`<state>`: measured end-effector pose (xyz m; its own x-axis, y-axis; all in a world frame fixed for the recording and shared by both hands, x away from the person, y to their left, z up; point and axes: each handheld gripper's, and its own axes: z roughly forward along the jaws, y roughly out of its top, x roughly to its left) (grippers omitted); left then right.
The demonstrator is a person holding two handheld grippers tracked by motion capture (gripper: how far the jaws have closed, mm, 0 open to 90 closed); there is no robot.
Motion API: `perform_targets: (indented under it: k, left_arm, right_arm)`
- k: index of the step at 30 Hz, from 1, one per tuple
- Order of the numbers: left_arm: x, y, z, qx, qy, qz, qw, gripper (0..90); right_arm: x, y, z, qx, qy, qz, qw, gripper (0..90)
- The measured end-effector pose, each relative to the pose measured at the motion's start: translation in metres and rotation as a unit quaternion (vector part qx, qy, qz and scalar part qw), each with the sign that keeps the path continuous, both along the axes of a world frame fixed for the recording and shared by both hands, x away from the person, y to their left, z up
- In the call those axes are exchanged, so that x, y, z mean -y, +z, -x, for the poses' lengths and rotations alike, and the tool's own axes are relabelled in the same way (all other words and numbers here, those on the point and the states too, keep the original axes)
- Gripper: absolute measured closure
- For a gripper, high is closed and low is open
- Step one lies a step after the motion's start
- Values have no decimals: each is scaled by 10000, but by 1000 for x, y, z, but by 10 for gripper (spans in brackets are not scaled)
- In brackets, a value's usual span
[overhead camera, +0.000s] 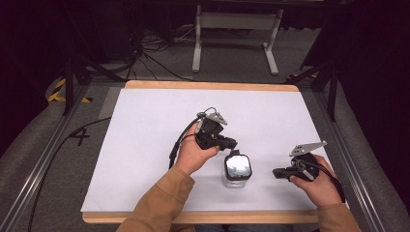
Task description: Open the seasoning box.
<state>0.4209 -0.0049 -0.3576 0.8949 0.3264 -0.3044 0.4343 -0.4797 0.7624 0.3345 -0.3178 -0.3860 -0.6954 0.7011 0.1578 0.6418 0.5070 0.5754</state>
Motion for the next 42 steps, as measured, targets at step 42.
perform_targets:
  k: [42]
  left_arm:
    - [6,-20,-6,-552,113,172,9983,872]
  right_arm:
    - [-9,2,3,-11,223,-55,9997,869]
